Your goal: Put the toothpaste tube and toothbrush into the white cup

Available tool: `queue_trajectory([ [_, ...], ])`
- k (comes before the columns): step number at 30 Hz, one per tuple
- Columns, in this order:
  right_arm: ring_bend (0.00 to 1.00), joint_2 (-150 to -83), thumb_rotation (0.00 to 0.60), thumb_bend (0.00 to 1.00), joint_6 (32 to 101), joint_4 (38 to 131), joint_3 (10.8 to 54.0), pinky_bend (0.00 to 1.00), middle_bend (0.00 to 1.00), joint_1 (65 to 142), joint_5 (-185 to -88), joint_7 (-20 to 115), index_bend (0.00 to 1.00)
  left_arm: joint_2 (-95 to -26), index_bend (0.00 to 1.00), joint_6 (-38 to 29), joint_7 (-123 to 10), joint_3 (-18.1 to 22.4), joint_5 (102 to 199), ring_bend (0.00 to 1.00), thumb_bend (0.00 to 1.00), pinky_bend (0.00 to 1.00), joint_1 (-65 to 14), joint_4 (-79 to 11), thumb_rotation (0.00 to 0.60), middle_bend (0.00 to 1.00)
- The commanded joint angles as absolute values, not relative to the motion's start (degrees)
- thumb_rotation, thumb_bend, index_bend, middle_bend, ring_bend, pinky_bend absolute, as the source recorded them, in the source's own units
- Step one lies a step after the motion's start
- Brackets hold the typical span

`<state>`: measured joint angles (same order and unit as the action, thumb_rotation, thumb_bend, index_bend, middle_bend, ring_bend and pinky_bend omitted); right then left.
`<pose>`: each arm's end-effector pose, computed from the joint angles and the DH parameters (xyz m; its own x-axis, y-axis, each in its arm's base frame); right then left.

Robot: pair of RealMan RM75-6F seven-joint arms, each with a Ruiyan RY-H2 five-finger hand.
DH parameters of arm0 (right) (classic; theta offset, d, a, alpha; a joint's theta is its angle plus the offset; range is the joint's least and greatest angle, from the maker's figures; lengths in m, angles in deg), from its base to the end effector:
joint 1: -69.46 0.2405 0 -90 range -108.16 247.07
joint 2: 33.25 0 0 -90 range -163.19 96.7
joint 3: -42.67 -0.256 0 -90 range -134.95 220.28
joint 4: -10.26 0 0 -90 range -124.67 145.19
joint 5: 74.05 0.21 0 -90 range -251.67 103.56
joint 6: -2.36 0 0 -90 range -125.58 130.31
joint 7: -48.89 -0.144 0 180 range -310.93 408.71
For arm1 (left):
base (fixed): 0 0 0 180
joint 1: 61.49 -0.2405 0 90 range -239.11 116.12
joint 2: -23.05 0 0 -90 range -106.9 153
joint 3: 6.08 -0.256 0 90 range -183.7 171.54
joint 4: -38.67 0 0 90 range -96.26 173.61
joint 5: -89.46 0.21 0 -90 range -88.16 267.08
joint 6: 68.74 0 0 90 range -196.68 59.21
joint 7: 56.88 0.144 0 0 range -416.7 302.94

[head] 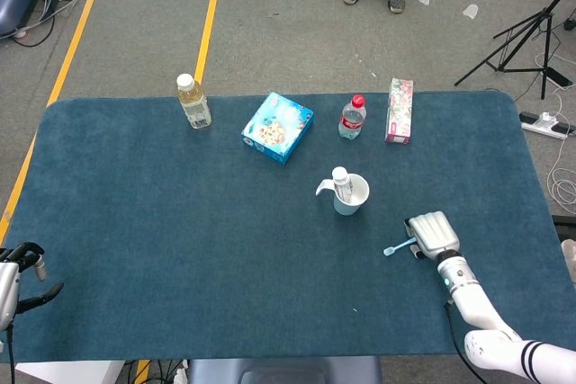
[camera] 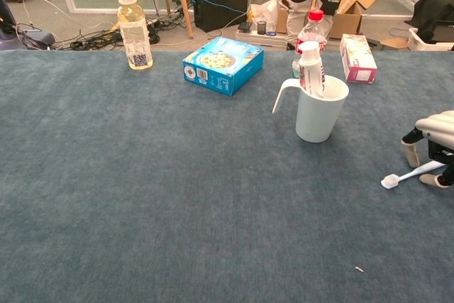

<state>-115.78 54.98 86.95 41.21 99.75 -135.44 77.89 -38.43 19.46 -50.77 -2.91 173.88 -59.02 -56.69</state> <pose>-0.3000 -0.2997 0.0178 0.6971 -0.3824 0.6064 -0.7045 -0.2086 0.6784 -0.3113 0.1685 0.1782 0.4848 -0.0348 0.8739 0.8740 0.0563 -0.4826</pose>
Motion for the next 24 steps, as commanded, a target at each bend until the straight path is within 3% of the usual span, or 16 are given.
queue_trajectory([
  [1, 1.00, -115.93, 0.600, 0.22, 54.89, 86.79, 41.18, 1.00, 1.00, 99.81, -135.33, 77.99, 0.54, -38.44, 0.68, 19.47, -50.75, -2.91, 173.90, 0.46, 0.00, 0.35, -59.01, -56.69, 0.600, 0.41],
  [14, 1.00, -116.52, 0.600, 0.36, 54.60, 86.47, 41.11, 1.00, 1.00, 100.07, -134.74, 78.57, 0.58, -38.39, 0.68, 19.54, -50.86, -2.89, 173.91, 0.46, 0.00, 0.35, -59.05, -56.71, 0.600, 0.41],
  [24, 1.00, -113.97, 0.600, 0.37, 56.42, 90.33, 40.75, 1.00, 1.00, 99.21, -136.18, 76.21, 0.58, -38.45, 0.68, 19.32, -50.69, -2.93, 173.87, 0.46, 0.00, 0.35, -58.98, -56.65, 0.600, 0.41],
])
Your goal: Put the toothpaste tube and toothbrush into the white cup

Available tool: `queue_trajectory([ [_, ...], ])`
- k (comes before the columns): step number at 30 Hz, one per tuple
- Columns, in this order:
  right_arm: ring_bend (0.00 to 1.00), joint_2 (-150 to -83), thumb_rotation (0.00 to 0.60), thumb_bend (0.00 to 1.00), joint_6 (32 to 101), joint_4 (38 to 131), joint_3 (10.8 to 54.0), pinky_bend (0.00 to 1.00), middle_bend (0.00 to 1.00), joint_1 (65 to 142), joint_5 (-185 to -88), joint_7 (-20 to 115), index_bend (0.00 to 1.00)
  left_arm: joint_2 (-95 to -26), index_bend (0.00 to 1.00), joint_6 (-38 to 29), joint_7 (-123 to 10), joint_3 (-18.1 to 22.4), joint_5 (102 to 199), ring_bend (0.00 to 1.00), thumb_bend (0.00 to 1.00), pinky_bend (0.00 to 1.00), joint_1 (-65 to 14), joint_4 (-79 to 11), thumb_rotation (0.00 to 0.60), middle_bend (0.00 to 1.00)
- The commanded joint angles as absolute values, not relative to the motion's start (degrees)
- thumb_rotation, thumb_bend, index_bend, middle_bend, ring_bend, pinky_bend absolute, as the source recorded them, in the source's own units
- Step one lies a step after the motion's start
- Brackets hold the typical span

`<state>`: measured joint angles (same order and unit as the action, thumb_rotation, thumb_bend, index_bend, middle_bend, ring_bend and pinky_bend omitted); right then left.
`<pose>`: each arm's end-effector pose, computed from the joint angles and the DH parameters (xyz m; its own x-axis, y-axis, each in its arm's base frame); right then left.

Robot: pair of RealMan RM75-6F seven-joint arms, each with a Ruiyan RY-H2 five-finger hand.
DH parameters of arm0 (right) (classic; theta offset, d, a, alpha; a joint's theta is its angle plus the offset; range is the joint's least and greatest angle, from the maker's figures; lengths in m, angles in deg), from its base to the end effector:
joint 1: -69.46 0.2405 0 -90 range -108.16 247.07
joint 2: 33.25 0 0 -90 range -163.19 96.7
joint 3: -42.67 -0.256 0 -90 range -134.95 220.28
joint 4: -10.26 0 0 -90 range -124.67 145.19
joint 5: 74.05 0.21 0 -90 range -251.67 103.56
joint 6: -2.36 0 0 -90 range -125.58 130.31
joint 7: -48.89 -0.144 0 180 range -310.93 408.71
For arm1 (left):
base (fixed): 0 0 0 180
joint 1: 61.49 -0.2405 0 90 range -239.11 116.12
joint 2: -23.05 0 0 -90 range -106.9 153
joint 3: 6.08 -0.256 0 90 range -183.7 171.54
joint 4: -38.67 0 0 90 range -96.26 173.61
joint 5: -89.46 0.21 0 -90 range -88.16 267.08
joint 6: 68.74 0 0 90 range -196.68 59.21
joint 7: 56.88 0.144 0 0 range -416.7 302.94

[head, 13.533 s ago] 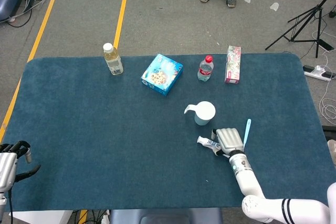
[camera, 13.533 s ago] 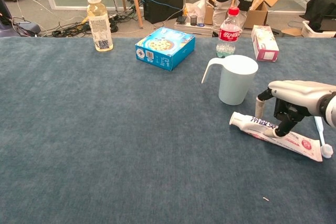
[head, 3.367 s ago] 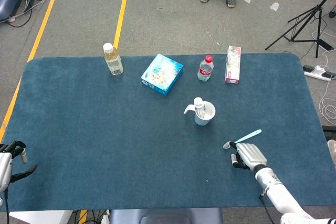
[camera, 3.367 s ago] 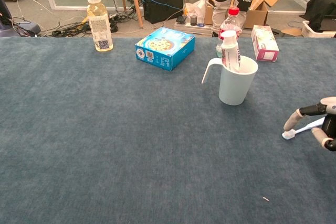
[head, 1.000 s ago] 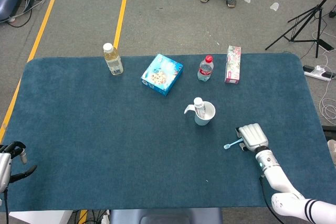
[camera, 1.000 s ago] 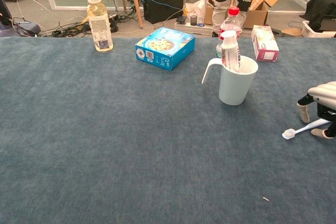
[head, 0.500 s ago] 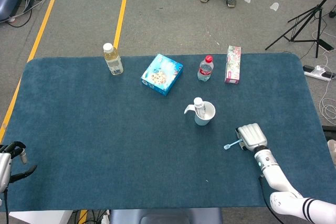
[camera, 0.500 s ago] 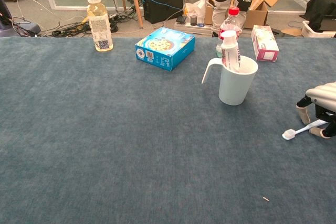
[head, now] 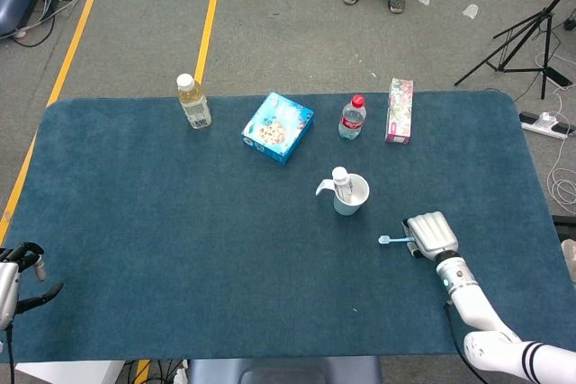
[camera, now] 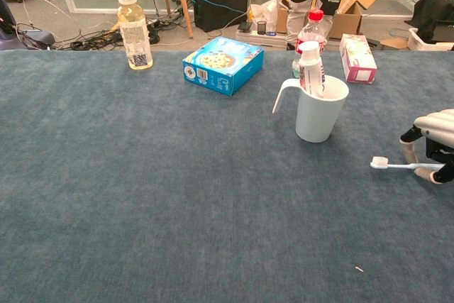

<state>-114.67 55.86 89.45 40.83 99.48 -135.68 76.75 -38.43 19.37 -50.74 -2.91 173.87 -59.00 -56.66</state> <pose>-0.2932 -0.2974 0.0214 0.6705 -0.3783 0.6382 -0.7324 -0.2006 0.6506 -0.3114 0.1686 0.1781 0.4856 -0.0334 0.8735 0.8735 0.0561 -0.4835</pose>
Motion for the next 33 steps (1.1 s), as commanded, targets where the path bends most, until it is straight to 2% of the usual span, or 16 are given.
queue_trajectory([
  [1, 1.00, -113.68, 0.600, 0.37, 56.63, 90.74, 40.74, 1.00, 1.00, 99.12, -136.37, 76.03, 0.58, -38.47, 0.68, 19.29, -50.64, -2.95, 173.87, 0.46, 0.00, 0.35, -58.98, -56.65, 0.600, 0.41],
  [14, 1.00, -109.42, 0.600, 0.37, 60.46, 98.61, 38.99, 1.00, 1.00, 98.04, -140.81, 70.00, 0.58, -38.51, 0.68, 19.17, -50.58, -2.93, 173.73, 0.46, 0.00, 0.35, -58.95, -56.64, 0.600, 0.41],
  [24, 1.00, -103.86, 0.600, 0.37, 63.90, 108.97, 34.84, 1.00, 1.00, 97.08, -148.30, 52.45, 0.59, -38.41, 0.68, 19.10, -50.79, -2.99, 173.76, 0.46, 0.00, 0.35, -58.96, -56.72, 0.600, 0.41],
  [33, 1.00, -104.69, 0.600, 0.37, 69.06, 108.21, 32.26, 1.00, 1.00, 96.33, -155.18, 36.06, 0.60, -38.38, 0.68, 19.18, -50.83, -2.99, 173.79, 0.46, 0.00, 0.35, -58.99, -56.76, 0.600, 0.41],
])
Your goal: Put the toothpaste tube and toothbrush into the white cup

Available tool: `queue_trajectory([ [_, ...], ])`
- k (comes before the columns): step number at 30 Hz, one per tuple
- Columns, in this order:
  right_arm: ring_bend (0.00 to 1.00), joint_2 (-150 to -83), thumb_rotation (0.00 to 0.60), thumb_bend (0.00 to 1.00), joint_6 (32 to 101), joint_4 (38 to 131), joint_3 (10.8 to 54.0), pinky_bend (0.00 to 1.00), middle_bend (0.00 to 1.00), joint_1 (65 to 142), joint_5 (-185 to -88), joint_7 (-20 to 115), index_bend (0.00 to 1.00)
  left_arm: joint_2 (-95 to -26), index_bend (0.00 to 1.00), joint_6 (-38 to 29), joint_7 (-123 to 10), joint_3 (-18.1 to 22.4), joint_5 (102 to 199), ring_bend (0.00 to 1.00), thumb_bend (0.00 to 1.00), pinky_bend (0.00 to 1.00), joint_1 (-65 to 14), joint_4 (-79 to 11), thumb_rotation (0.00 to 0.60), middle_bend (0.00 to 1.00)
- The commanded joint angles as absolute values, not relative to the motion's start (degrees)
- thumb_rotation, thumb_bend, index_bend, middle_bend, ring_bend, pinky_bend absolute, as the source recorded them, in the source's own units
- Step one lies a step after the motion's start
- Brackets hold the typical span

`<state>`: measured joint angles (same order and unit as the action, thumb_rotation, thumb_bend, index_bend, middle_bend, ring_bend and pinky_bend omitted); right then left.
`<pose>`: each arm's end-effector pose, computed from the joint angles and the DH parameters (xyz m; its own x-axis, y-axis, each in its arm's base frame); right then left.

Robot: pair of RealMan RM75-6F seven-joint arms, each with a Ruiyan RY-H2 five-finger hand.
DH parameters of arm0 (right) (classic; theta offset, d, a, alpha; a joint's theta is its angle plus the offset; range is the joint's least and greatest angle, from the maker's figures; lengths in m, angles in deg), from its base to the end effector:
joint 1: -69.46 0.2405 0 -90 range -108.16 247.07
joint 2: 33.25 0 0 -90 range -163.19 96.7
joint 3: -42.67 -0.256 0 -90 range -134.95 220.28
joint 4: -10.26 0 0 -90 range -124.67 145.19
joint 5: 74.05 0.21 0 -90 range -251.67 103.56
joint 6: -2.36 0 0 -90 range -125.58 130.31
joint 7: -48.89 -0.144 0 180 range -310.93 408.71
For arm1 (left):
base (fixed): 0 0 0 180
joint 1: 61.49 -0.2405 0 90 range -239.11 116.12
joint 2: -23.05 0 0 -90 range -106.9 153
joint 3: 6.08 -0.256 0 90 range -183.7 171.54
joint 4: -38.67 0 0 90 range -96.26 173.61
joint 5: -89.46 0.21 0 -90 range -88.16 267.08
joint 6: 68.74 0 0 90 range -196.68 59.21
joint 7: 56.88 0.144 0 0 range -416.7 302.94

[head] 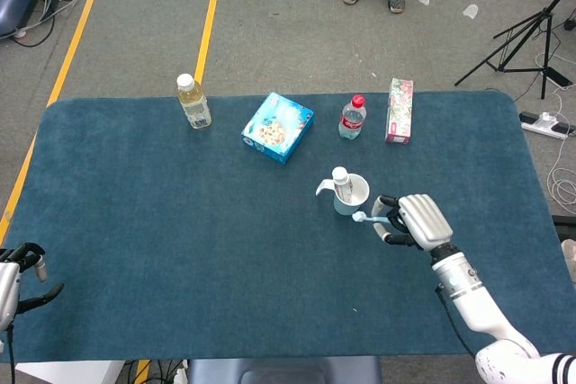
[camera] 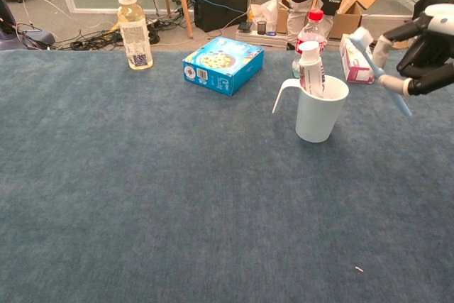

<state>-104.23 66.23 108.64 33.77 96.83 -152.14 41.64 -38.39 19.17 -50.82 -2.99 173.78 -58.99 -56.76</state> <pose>-0.1995 -0.2918 0.0818 0.0965 -0.2486 0.9638 -0.9662 -0.2558 0.0307 -0.3116 0.1684 0.1776 0.4834 -0.0285 0.8749 0.8747 0.0570 -0.4814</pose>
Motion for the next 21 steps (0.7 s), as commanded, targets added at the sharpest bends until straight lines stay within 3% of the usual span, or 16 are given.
queue_trajectory([
  [1, 1.00, -105.28, 0.600, 0.37, 69.94, 107.61, 31.92, 1.00, 1.00, 96.21, -155.65, 34.31, 0.60, -38.36, 0.68, 19.17, -50.87, -2.99, 173.79, 0.46, 0.00, 0.35, -58.99, -56.76, 0.600, 0.41],
  [21, 1.00, -118.31, 0.600, 0.37, 74.85, 90.58, 27.99, 1.00, 1.00, 98.15, -156.12, 12.12, 0.60, -38.00, 0.68, 19.10, -51.24, -3.14, 173.91, 0.46, 0.00, 0.35, -59.07, -57.21, 0.600, 0.41],
])
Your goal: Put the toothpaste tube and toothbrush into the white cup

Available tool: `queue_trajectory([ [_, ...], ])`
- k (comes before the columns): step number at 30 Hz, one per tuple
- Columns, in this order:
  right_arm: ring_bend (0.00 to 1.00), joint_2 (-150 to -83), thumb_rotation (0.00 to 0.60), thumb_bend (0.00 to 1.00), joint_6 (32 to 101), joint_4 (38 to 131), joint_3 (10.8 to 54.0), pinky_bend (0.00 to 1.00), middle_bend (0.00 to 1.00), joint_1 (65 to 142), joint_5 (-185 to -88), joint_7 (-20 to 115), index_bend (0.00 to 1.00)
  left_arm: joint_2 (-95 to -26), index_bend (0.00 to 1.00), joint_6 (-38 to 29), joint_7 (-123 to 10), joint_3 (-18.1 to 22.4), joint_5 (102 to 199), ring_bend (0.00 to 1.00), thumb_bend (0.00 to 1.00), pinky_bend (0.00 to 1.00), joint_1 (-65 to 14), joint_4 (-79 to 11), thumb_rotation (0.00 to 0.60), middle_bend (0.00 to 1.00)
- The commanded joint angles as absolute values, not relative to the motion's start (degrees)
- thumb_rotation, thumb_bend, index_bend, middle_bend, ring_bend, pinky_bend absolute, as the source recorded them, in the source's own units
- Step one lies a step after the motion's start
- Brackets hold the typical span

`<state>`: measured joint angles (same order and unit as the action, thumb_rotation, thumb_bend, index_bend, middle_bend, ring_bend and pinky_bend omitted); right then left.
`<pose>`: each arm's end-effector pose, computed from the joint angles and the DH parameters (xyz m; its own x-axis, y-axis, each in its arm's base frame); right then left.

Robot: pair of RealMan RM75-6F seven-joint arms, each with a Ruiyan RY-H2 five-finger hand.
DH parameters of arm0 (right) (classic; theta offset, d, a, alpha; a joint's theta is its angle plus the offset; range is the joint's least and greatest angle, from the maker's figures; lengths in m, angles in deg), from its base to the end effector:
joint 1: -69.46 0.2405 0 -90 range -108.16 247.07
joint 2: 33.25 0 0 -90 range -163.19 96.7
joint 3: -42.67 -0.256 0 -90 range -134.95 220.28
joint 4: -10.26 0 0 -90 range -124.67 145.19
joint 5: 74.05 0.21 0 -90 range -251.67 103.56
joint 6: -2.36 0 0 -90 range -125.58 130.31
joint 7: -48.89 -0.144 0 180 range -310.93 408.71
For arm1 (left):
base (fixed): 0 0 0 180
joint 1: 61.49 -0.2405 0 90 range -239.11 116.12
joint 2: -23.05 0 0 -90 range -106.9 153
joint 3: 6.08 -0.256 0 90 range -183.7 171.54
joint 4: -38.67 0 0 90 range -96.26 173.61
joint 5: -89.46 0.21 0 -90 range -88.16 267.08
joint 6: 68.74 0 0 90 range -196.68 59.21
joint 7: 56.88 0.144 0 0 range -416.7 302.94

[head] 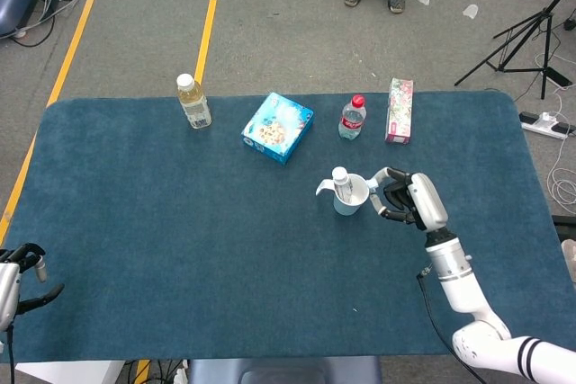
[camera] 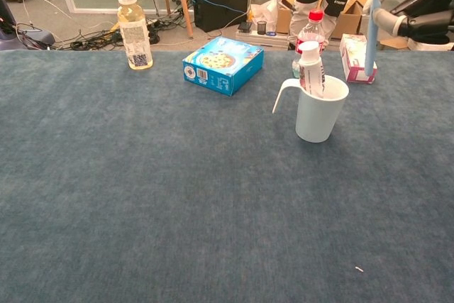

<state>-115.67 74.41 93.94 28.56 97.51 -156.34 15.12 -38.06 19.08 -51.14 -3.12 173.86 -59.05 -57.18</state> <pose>-0.1982 -0.3241 0.0721 -0.3473 -0.1472 0.9261 -0.8827 -0.2821 -0.3758 -0.3108 0.1675 0.1781 0.4773 -0.0246 0.8784 0.8780 0.0558 -0.4755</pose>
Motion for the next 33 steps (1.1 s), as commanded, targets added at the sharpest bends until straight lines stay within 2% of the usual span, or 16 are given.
queue_trajectory([
  [1, 1.00, -119.42, 0.600, 0.37, 74.98, 88.93, 27.84, 1.00, 1.00, 98.37, -156.13, 10.53, 0.60, -37.95, 0.68, 19.10, -51.37, -3.16, 173.96, 0.46, 0.00, 0.35, -59.08, -57.23, 0.600, 0.41],
  [13, 1.00, -127.19, 0.600, 0.37, 73.24, 76.50, 26.76, 1.00, 1.00, 101.22, -155.57, -2.43, 0.61, -37.43, 0.68, 19.30, -52.44, -3.14, 174.16, 0.46, 0.00, 0.35, -59.18, -57.43, 0.600, 0.41],
  [33, 1.00, -131.23, 0.600, 0.37, 70.28, 68.87, 27.27, 1.00, 1.00, 103.07, -154.86, -9.02, 0.61, -36.68, 0.68, 19.81, -53.59, -3.03, 174.36, 0.46, 0.00, 0.35, -59.44, -57.76, 0.600, 0.41],
])
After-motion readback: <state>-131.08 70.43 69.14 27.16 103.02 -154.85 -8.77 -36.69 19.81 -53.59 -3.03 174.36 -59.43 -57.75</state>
